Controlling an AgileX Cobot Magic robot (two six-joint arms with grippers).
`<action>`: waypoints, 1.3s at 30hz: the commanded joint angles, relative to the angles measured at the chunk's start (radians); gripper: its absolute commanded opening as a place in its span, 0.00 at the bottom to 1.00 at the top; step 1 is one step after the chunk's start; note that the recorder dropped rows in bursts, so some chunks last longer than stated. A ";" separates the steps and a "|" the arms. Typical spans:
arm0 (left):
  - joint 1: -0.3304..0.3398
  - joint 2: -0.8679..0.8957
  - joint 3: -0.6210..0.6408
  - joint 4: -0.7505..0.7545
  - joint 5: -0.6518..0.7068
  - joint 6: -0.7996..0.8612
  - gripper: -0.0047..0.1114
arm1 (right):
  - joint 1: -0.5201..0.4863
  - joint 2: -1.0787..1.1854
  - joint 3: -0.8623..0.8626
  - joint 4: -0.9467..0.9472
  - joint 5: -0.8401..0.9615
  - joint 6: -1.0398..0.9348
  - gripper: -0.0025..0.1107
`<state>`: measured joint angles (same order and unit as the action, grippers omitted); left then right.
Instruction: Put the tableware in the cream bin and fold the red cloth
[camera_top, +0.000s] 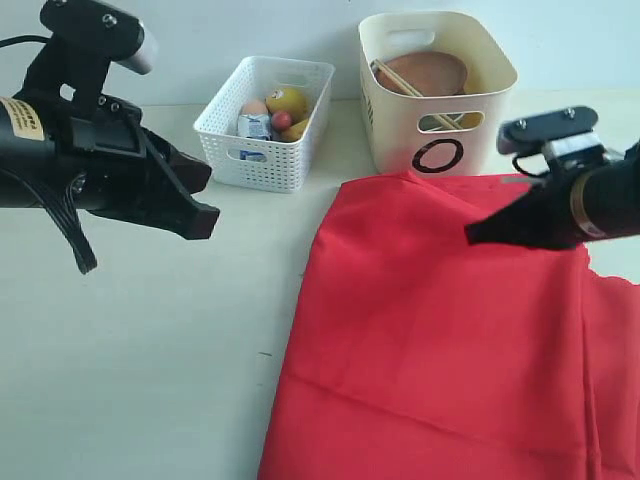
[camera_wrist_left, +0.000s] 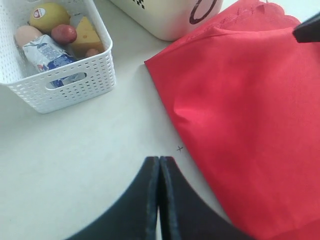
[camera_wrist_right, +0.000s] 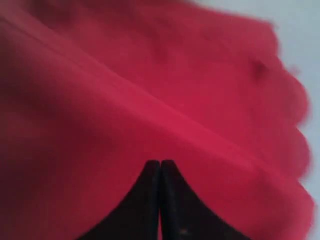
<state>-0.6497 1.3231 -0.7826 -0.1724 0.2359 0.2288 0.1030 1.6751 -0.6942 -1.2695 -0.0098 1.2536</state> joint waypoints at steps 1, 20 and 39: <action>0.003 -0.009 0.003 0.005 -0.017 0.003 0.05 | 0.016 -0.049 -0.037 -0.015 -0.347 0.033 0.02; 0.003 -0.009 0.003 0.005 -0.031 -0.005 0.05 | 0.160 0.191 -0.041 -0.019 0.259 0.015 0.02; 0.003 -0.009 0.003 0.005 -0.006 -0.002 0.05 | -0.070 0.389 -0.043 0.060 0.426 -0.083 0.02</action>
<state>-0.6497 1.3231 -0.7826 -0.1689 0.2342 0.2288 0.1052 1.9757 -0.7819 -1.3507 0.5239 1.1747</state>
